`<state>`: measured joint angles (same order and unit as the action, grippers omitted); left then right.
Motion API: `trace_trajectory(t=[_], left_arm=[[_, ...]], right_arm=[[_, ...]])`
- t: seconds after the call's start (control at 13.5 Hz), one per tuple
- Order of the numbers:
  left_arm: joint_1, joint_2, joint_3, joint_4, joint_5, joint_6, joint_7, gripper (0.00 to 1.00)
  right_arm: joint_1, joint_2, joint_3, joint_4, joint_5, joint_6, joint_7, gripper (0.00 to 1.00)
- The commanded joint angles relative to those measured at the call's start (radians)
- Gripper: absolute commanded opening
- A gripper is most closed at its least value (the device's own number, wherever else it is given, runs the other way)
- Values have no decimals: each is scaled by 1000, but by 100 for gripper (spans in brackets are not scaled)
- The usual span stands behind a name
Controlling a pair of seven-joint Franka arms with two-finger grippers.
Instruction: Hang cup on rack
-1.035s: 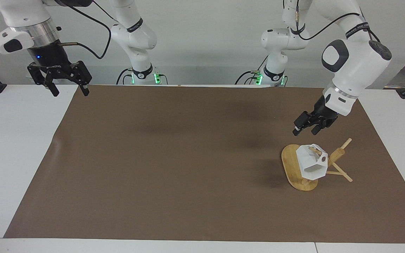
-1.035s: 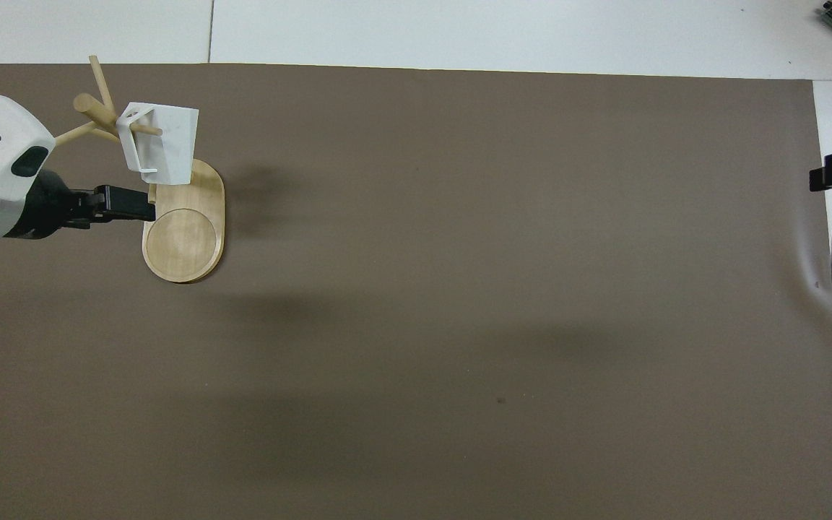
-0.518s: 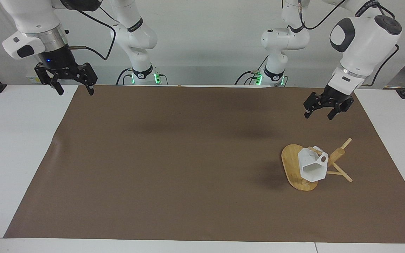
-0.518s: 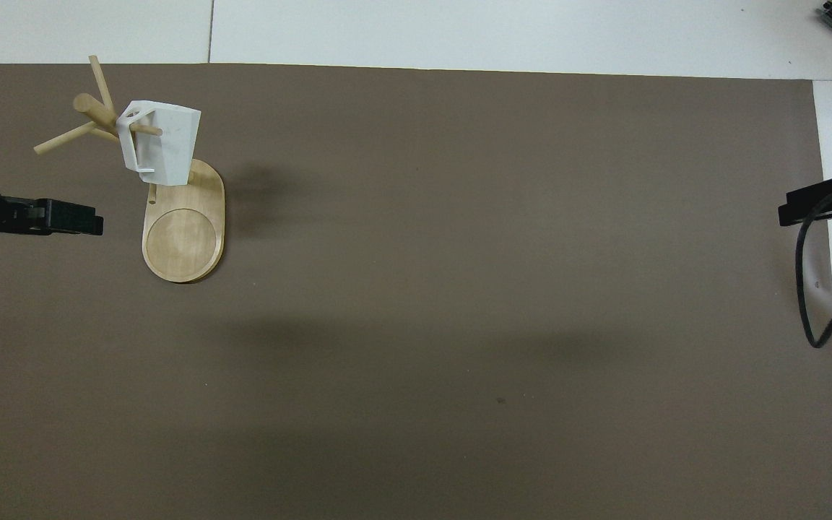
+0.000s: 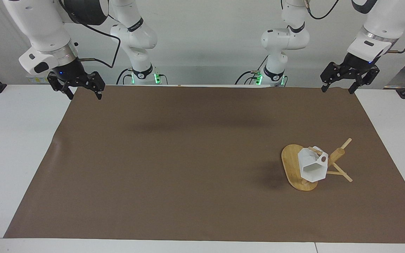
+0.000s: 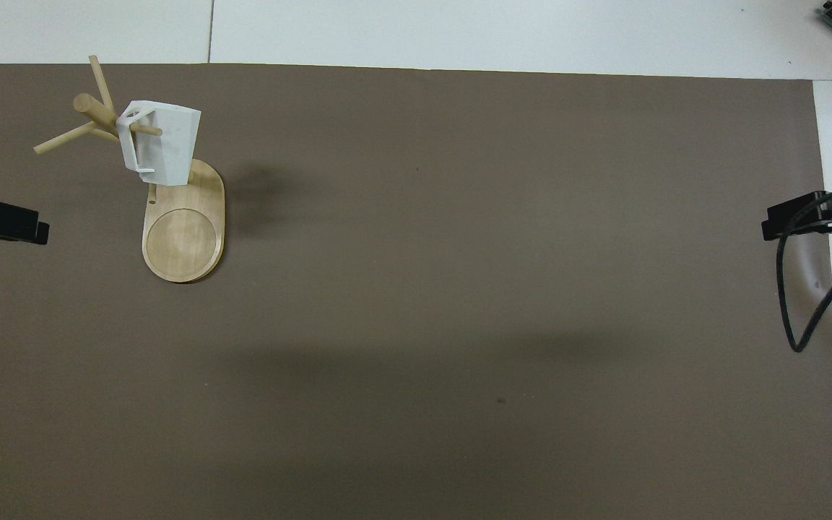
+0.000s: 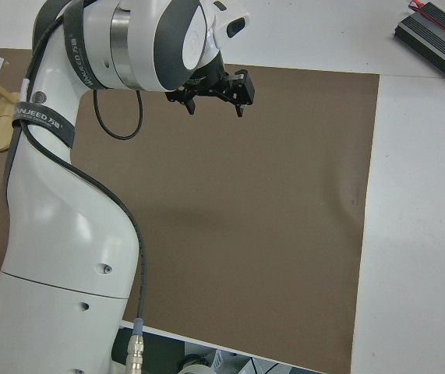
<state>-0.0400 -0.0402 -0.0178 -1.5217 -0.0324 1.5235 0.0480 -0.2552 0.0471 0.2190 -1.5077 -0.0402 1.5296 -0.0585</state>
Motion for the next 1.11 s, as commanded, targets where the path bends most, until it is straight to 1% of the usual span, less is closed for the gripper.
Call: trace_trajectory(t=[0.0, 0.44, 1.04], left_arm=[[-1, 22, -8, 40, 40, -33, 9, 100], [6, -1, -5, -5, 40, -43, 9, 100], [8, -1, -4, -11, 40, -31, 13, 100]], right_arm=[[4, -32, -15, -40, 6, 20, -34, 100], [4, -42, -9, -37, 6, 17, -32, 100], [2, -43, -9, -37, 6, 14, -32, 100]])
